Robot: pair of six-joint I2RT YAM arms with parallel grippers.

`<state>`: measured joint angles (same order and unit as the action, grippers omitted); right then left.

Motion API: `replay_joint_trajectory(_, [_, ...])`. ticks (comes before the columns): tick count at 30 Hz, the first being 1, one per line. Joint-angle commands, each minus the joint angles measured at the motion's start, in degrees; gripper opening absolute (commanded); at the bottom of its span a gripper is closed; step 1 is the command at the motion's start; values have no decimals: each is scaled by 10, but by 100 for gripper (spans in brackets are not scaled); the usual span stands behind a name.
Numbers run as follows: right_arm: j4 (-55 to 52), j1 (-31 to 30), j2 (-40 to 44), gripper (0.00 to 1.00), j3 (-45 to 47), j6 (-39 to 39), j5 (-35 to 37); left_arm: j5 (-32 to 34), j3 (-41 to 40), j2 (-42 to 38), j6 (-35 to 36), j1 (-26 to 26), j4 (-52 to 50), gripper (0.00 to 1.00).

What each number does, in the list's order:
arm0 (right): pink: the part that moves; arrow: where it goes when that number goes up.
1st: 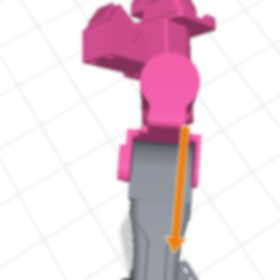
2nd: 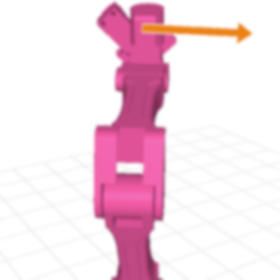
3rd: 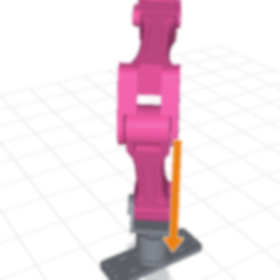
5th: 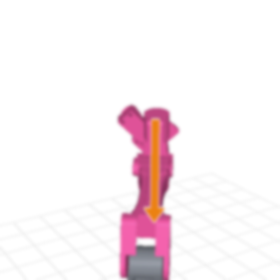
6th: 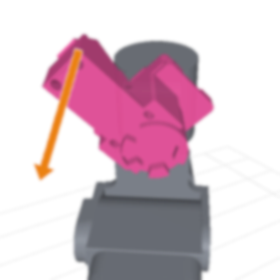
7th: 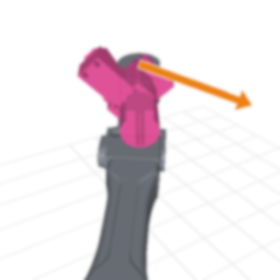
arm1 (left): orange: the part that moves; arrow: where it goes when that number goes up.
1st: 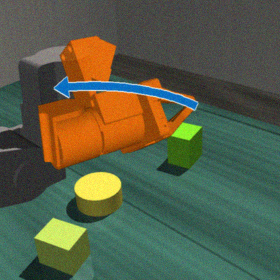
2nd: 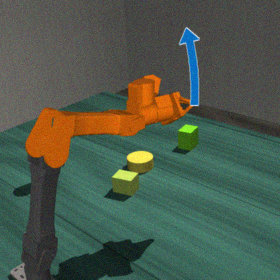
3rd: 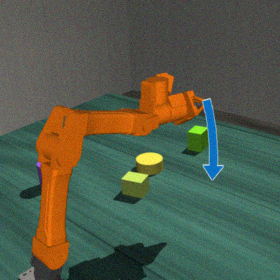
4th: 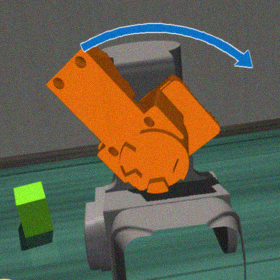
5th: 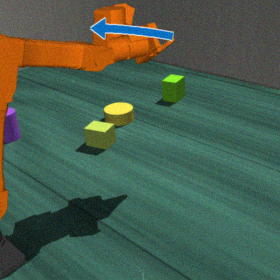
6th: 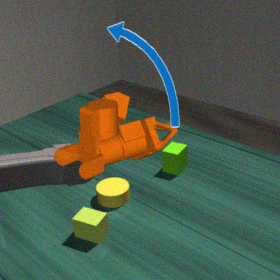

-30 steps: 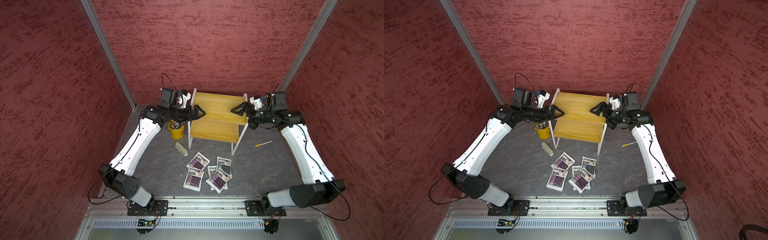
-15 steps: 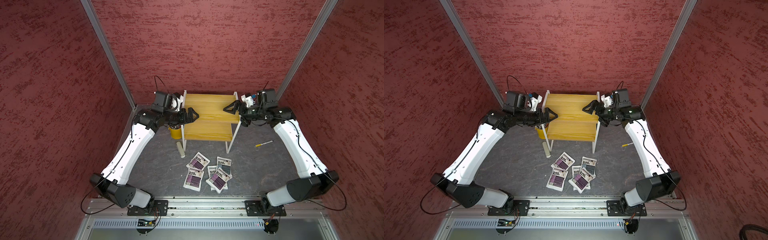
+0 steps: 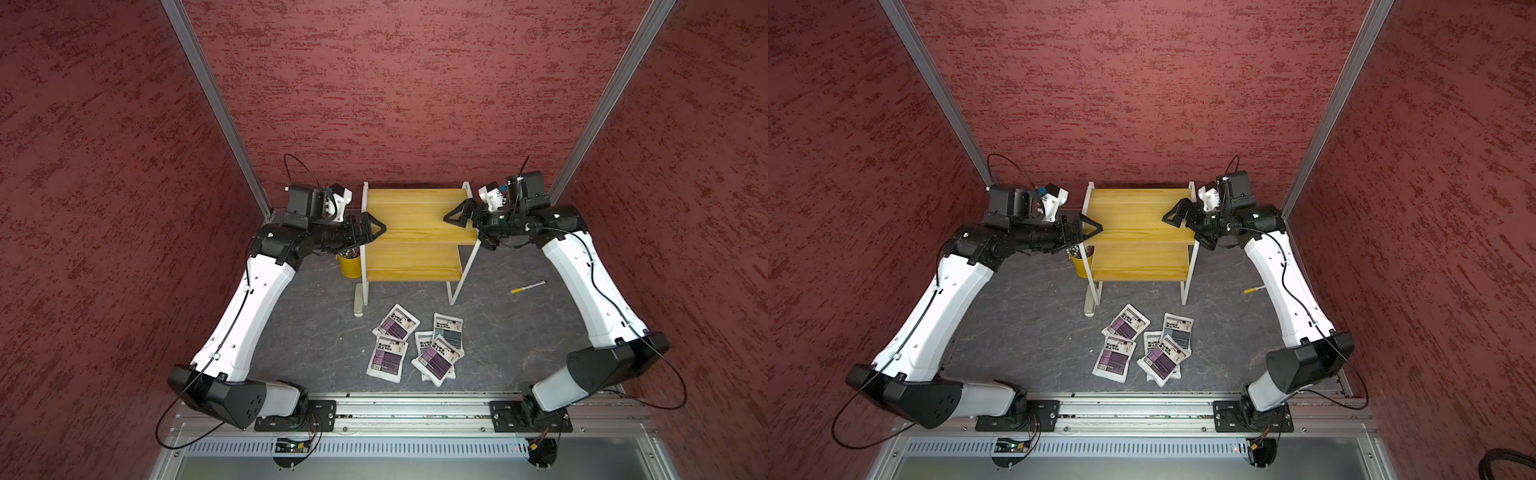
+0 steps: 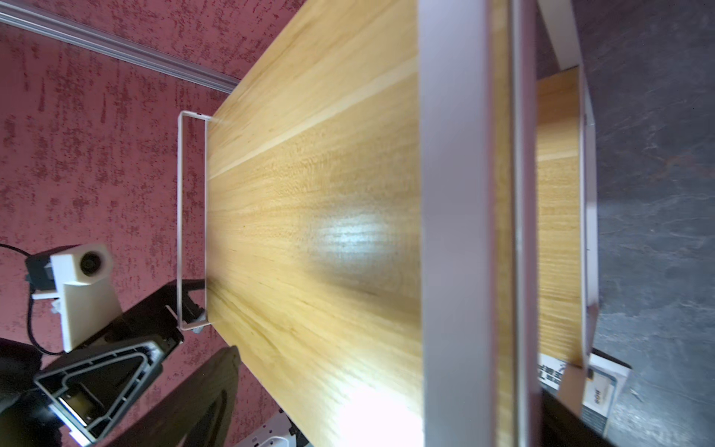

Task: Place the bagged coffee beans on the shelf by color
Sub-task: Adjust the shelf at the center of the board, then pick up the bagged coffee beans at the center of the board.

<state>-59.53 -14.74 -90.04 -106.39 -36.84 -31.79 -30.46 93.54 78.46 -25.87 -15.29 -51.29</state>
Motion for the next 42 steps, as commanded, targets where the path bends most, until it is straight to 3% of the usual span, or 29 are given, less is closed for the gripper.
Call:
replay_joint_trajectory(1, [-37, 10, 5, 98, -24, 33, 41, -28, -6, -18, -4, 33, 27, 100])
replay_joint_trajectory(8, [-30, 13, 17, 98, -31, 30, 42, -48, -8, -28, -13, 64, 41, 100])
replay_joint_trajectory(17, [-101, 24, 63, 98, -99, 86, 224, -35, -27, -118, -12, 96, 45, 100])
replay_joint_trajectory(21, [-143, 25, 106, 98, -109, 104, 193, -64, -63, -184, -19, 90, 35, 100])
replay_joint_trajectory(24, [-170, 25, 150, 98, -43, 96, 134, -70, -126, -251, -28, 64, 18, 100])
replay_joint_trajectory(29, [-118, 24, 294, 99, 204, 43, 47, -50, -276, -357, -92, -26, 26, 100])
replay_joint_trajectory(34, [-72, 10, 410, 98, 412, -23, -6, 26, -394, -408, -162, -173, 85, 100])
replay_joint_trajectory(42, [-17, -83, 519, 97, 611, -135, 8, 167, -512, -343, -232, -441, 217, 100])
